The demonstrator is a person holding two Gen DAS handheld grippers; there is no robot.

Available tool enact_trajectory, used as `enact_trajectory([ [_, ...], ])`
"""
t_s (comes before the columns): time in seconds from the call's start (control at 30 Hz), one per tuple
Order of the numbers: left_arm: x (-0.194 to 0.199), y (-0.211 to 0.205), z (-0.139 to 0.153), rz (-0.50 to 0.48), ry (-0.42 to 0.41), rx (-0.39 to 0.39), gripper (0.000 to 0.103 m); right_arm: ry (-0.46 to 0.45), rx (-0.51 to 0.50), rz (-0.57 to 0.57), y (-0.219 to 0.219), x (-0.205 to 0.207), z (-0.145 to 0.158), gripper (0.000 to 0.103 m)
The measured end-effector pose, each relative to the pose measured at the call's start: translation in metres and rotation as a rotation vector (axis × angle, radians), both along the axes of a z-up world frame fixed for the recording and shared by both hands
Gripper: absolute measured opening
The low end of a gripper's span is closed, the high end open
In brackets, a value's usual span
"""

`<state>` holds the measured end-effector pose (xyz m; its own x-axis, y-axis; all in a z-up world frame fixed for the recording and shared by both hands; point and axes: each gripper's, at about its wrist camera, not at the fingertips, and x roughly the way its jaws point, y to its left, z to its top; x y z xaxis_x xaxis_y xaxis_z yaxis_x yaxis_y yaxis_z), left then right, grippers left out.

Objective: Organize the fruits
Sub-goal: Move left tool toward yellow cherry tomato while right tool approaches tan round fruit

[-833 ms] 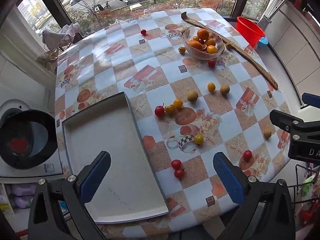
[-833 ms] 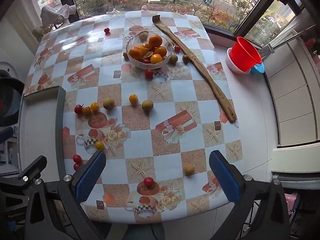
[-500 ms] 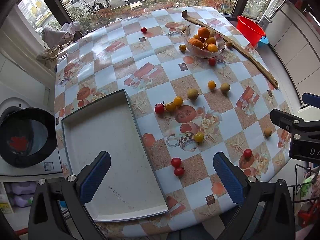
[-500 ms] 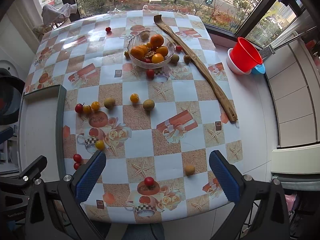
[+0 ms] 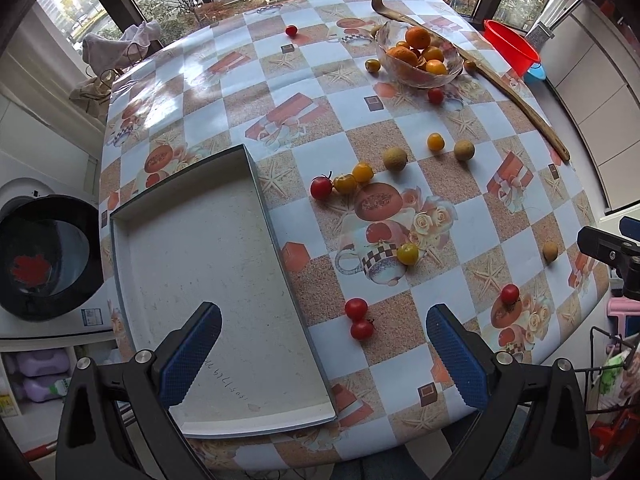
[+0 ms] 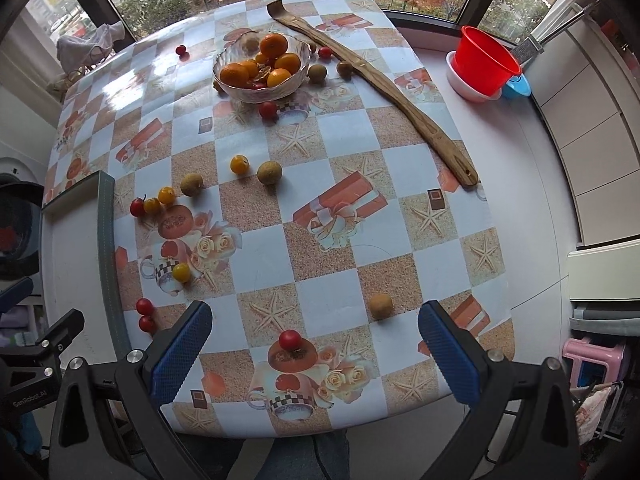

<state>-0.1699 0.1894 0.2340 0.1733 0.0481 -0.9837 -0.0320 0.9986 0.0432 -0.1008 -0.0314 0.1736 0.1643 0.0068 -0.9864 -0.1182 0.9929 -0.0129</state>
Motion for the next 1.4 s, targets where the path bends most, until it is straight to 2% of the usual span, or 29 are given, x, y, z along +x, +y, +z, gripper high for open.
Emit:
enact_trajectory([
  [0.13, -0.005, -0.006, -0.011, -0.034, 0.025, -0.005, 0.103, 0.085, 0.022, -0.066, -0.019, -0.006, -0.016, 0.103],
  [0.33, 0.001, -0.014, -0.033, -0.072, 0.04, -0.002, 0.103, 0.134, 0.048, -0.158, -0.049, -0.015, -0.041, 0.103],
  [0.47, 0.011, -0.026, -0.061, -0.091, 0.061, 0.007, 0.103, 0.156, 0.048, -0.195, -0.063, -0.021, -0.053, 0.103],
  [0.73, 0.036, -0.048, -0.099, -0.12, 0.061, 0.038, 0.103, 0.181, 0.079, -0.113, -0.048, -0.03, -0.077, 0.103],
  [0.87, 0.051, -0.058, -0.117, -0.14, 0.056, 0.047, 0.103, 0.161, 0.042, -0.067, -0.032, -0.034, -0.085, 0.103],
  [1.07, 0.067, -0.064, -0.137, -0.134, 0.059, 0.044, 0.103, 0.132, 0.044, -0.21, -0.061, -0.015, -0.097, 0.102],
  [1.17, 0.07, -0.066, -0.149, -0.133, 0.081, 0.036, 0.09, 0.135, 0.048, -0.239, -0.07, -0.003, -0.107, 0.094],
  [1.3, 0.073, -0.067, -0.161, -0.121, 0.094, 0.041, 0.09, 0.15, 0.044, -0.218, -0.066, 0.008, -0.121, 0.087],
  [1.37, 0.074, -0.066, -0.165, -0.112, 0.096, 0.035, 0.09, 0.165, 0.046, -0.219, -0.072, 0.011, -0.13, 0.076],
  [1.4, 0.073, -0.066, -0.167, -0.105, 0.091, 0.025, 0.09, 0.165, 0.034, -0.219, -0.072, 0.013, -0.133, 0.075],
])
